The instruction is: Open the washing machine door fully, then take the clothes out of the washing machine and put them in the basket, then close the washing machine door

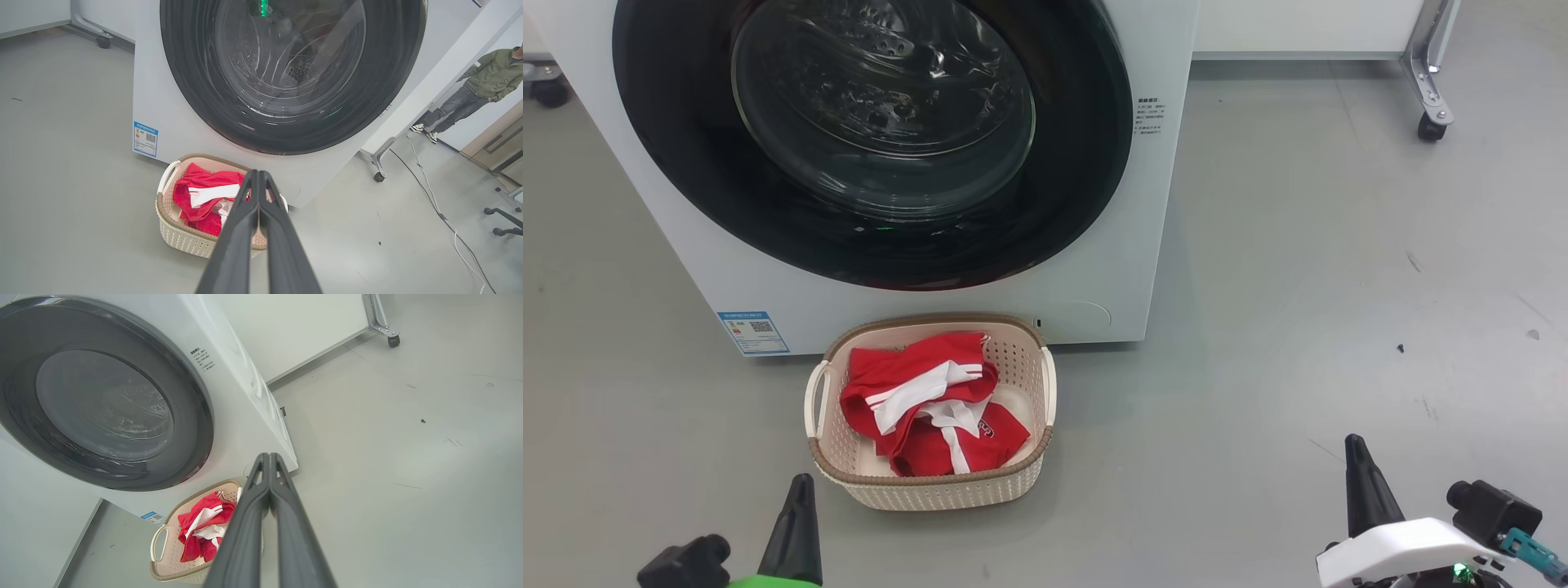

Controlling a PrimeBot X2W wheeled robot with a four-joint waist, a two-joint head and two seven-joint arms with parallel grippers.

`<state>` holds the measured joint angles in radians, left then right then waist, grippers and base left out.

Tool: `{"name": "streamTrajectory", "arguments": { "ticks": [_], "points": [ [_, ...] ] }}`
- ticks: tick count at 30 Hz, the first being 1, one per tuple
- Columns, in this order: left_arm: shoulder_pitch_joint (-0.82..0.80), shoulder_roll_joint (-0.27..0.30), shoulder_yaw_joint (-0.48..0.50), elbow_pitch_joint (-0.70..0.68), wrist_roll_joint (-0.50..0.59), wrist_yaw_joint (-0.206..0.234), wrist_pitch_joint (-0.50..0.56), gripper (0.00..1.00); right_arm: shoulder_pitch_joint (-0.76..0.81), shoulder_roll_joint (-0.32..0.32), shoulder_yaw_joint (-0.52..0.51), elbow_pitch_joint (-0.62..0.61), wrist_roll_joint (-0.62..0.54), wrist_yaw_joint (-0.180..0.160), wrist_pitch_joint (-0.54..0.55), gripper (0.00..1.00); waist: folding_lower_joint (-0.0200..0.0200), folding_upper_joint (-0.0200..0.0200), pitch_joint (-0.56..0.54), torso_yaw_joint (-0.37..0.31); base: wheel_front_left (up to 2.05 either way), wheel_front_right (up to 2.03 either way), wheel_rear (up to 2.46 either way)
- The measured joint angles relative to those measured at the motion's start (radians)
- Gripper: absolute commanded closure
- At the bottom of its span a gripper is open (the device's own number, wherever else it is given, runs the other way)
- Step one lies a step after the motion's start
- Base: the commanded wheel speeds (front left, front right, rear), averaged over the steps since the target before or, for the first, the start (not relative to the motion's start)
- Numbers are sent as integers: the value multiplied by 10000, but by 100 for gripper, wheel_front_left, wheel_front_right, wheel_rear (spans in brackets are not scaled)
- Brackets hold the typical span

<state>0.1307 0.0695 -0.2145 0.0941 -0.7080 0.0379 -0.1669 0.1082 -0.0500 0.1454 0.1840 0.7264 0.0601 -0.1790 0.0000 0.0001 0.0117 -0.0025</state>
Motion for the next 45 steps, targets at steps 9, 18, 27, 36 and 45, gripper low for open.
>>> {"name": "streamTrajectory", "arguments": {
  "ticks": [9,18,27,36,45],
  "points": [
    [-166,42,224,165,-1055,-140,263,100,-196,-81,-215,21,1047,6,303,100,0,0,-7,2,0,0,0],
    [-337,84,489,313,-2284,-270,516,100,-349,-127,-466,115,2247,92,583,100,0,0,-15,5,0,0,0],
    [-555,117,713,527,-3505,-443,744,100,-509,-161,-711,201,3434,155,872,100,0,0,-25,8,0,0,0],
    [-789,148,930,688,-4721,-665,974,100,-713,-199,-947,313,4614,209,1124,100,0,0,-35,11,0,0,0],
    [-972,176,1181,913,-5939,-884,1231,100,-900,-242,-1179,430,5789,288,1406,100,0,0,-47,14,0,0,0]
  ]
}}
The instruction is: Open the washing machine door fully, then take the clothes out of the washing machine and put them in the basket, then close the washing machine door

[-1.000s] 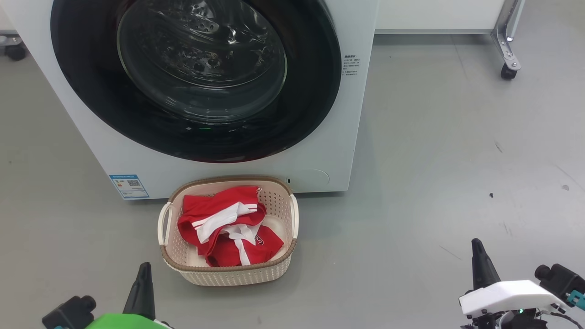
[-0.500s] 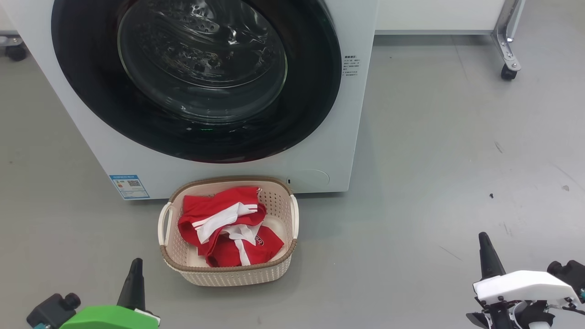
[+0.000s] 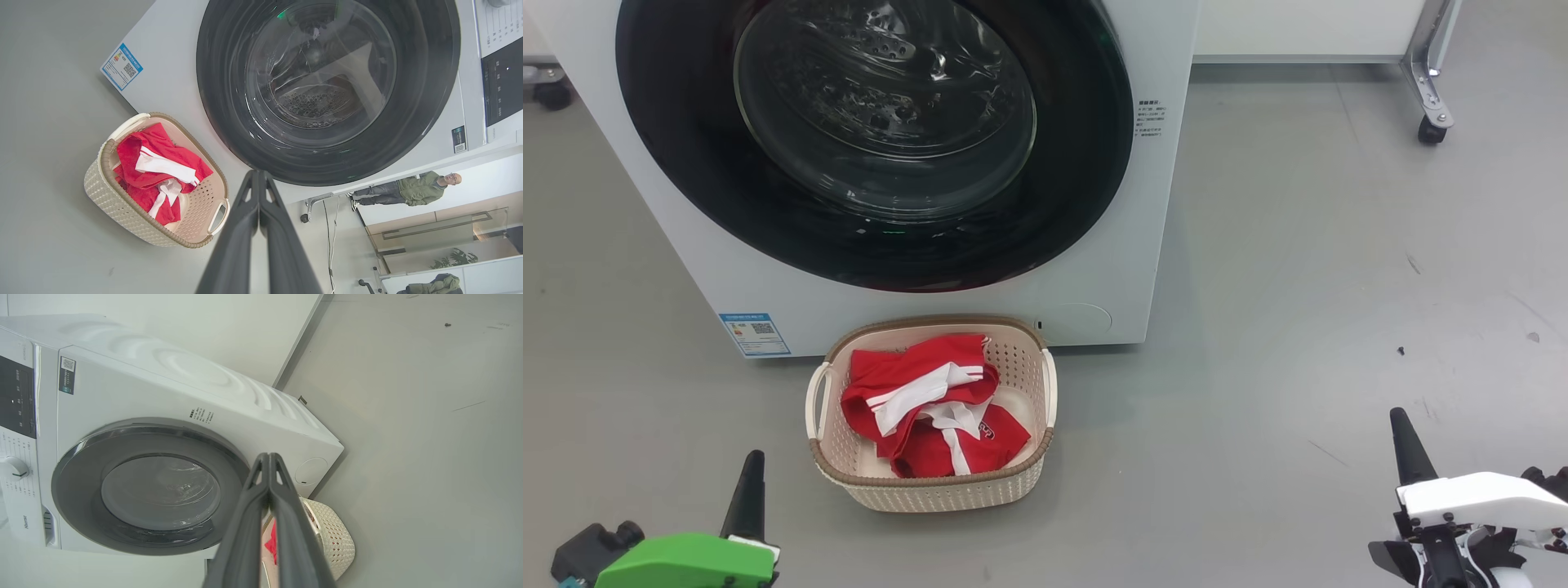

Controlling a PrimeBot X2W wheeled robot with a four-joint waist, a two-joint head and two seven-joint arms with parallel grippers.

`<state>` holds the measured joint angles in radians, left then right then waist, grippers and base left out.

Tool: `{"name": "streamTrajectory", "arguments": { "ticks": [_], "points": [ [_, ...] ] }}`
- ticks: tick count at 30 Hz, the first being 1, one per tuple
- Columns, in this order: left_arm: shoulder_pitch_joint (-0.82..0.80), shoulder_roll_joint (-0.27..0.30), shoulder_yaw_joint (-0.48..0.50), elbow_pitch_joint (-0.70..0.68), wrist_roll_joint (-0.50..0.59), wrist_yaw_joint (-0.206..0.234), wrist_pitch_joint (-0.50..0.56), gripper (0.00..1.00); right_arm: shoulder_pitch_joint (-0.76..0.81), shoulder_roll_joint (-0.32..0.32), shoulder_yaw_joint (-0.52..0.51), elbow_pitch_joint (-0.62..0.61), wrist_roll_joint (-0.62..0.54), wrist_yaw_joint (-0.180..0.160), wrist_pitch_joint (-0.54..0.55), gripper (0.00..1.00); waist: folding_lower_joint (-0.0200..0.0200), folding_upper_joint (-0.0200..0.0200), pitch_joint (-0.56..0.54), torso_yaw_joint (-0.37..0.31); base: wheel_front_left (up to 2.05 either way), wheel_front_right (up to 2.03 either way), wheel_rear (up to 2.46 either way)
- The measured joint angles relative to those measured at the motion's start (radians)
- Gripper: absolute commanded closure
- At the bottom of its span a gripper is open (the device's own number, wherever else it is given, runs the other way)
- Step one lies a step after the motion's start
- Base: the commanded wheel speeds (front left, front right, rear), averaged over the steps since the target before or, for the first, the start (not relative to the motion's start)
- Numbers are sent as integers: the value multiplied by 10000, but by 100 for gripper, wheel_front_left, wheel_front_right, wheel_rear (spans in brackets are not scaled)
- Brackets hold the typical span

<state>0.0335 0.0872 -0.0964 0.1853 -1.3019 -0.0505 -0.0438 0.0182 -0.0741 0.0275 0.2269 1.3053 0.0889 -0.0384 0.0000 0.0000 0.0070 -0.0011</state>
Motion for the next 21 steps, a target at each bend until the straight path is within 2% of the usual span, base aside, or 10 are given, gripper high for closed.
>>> {"name": "streamTrajectory", "arguments": {
  "ticks": [21],
  "points": [
    [-507,50,566,435,-2863,-472,531,100,-458,-100,-568,245,2700,159,608,100,0,0,-25,7,0,0,0]
  ]
}}
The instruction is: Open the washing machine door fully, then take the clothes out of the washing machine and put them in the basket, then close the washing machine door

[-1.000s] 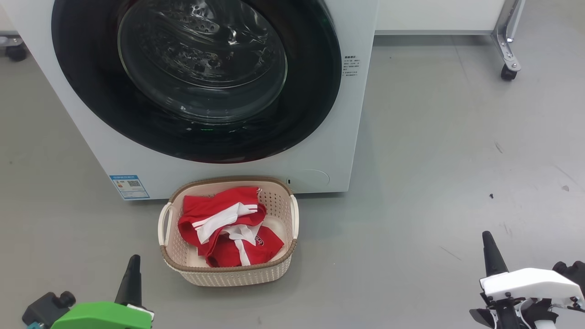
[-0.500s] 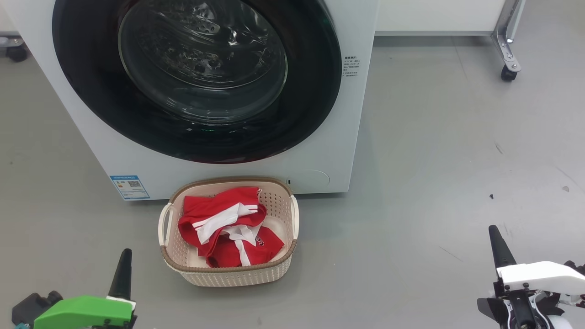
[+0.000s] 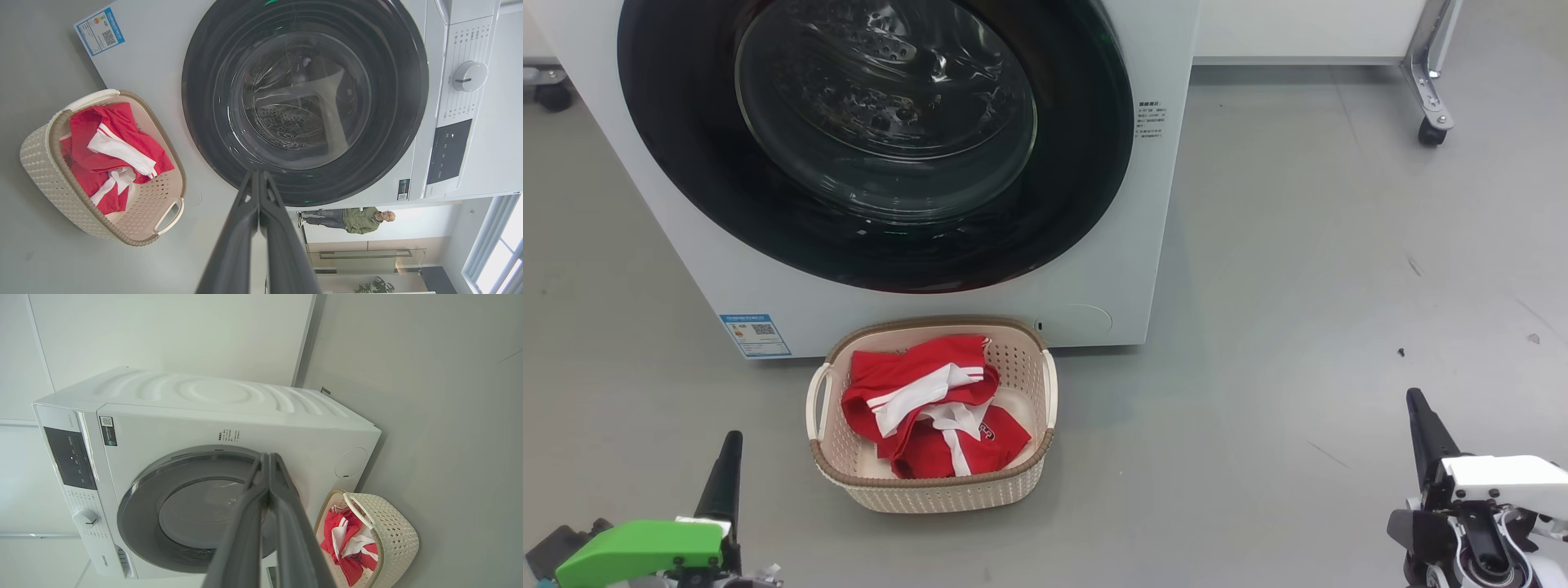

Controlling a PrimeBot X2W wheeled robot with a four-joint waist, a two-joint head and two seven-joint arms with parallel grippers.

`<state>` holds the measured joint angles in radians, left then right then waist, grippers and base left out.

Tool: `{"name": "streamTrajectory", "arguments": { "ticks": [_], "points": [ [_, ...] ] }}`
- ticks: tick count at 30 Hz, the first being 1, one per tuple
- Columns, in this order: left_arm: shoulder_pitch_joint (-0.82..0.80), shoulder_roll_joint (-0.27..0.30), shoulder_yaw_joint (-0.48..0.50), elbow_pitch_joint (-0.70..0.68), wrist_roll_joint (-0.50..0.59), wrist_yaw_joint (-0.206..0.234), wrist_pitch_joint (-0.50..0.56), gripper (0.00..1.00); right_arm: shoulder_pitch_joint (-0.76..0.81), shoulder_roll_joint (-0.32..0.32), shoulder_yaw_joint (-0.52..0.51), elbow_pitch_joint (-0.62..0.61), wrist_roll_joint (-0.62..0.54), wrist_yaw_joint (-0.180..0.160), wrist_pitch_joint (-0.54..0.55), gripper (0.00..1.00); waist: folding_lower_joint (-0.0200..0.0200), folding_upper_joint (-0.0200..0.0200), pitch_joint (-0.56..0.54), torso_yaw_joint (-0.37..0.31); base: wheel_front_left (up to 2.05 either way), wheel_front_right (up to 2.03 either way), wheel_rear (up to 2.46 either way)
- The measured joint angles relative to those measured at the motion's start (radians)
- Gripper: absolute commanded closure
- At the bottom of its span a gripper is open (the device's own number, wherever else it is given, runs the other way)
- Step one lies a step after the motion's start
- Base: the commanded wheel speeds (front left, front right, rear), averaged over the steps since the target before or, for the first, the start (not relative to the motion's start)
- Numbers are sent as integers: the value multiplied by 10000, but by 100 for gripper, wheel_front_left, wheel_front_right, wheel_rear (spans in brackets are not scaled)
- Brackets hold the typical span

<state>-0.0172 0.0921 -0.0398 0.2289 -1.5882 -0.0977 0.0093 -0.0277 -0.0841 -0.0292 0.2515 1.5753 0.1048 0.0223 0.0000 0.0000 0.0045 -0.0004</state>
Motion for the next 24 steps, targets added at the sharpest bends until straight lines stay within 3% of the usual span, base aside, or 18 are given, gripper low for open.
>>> {"name": "streamTrajectory", "arguments": {
  "ticks": [7,24],
  "points": [
    [-150,27,153,176,-861,-134,173,100,-159,-52,-188,77,905,77,178,100,0,0,-8,2,0,0,0],
    [-243,33,190,259,-897,-150,174,100,-246,-52,-211,150,951,84,180,100,0,0,-12,3,0,0,0]
  ]
}}
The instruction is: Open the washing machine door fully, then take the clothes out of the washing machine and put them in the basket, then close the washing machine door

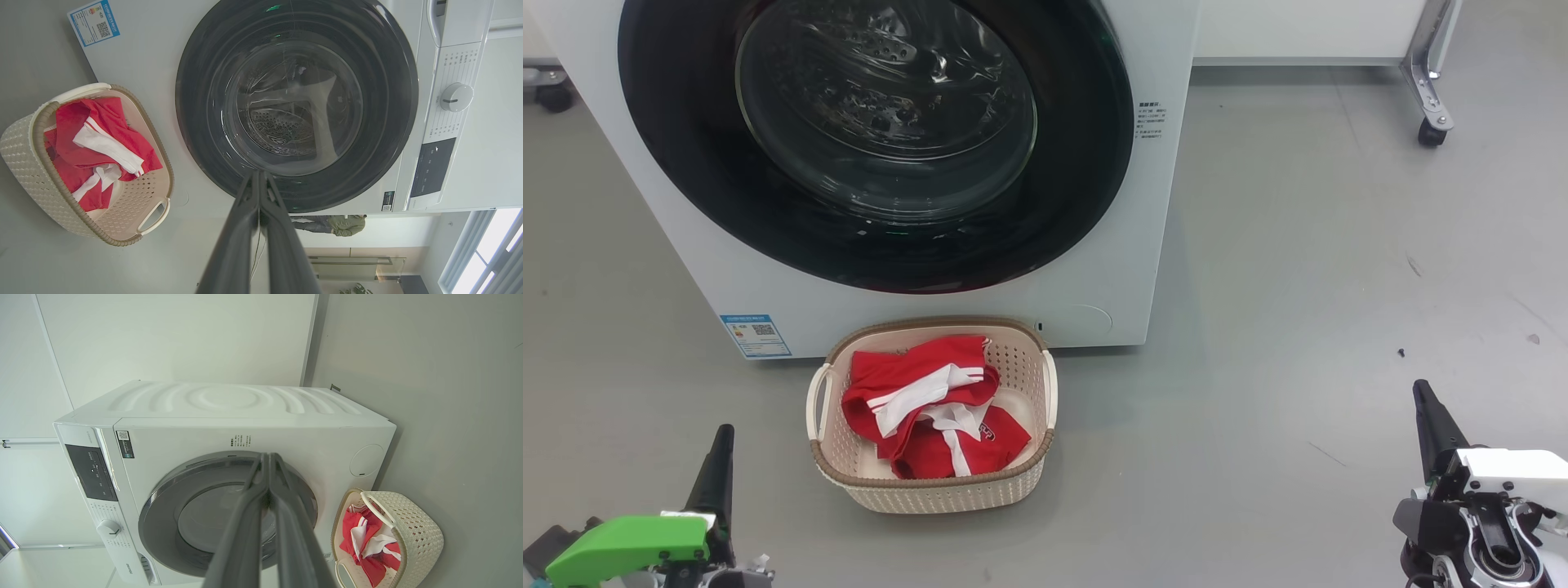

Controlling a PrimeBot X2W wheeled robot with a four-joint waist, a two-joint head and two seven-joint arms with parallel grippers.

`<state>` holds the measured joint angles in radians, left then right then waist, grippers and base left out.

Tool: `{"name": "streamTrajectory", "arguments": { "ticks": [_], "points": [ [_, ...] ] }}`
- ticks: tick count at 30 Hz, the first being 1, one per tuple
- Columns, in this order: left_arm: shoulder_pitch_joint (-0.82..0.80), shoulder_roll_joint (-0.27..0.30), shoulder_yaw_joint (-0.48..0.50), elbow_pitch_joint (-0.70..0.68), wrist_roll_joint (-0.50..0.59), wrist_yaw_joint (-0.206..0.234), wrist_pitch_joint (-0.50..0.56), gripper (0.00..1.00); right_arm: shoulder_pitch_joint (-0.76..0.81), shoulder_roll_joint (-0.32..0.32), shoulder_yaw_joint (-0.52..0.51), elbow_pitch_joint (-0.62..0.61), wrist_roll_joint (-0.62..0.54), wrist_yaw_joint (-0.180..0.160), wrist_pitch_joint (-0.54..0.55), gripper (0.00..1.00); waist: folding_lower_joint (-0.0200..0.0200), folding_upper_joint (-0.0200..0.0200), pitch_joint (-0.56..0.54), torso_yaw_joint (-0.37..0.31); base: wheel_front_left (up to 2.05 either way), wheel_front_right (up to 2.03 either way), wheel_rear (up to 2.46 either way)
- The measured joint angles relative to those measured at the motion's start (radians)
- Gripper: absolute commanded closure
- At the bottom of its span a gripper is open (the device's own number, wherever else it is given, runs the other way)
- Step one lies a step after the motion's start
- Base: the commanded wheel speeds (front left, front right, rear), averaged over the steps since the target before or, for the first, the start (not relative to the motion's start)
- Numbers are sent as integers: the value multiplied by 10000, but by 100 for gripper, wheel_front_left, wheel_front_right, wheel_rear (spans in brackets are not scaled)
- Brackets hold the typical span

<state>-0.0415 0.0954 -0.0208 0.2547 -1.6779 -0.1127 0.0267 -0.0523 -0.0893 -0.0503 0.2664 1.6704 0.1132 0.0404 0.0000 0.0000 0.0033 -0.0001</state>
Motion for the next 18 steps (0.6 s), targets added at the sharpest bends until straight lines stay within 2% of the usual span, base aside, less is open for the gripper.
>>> {"name": "streamTrajectory", "arguments": {
  "ticks": [18],
  "points": [
    [-8,0,33,79,0,-69,73,100,-12,0,-17,50,0,6,31,100,0,0,-3,0,0,0,0]
  ]
}}
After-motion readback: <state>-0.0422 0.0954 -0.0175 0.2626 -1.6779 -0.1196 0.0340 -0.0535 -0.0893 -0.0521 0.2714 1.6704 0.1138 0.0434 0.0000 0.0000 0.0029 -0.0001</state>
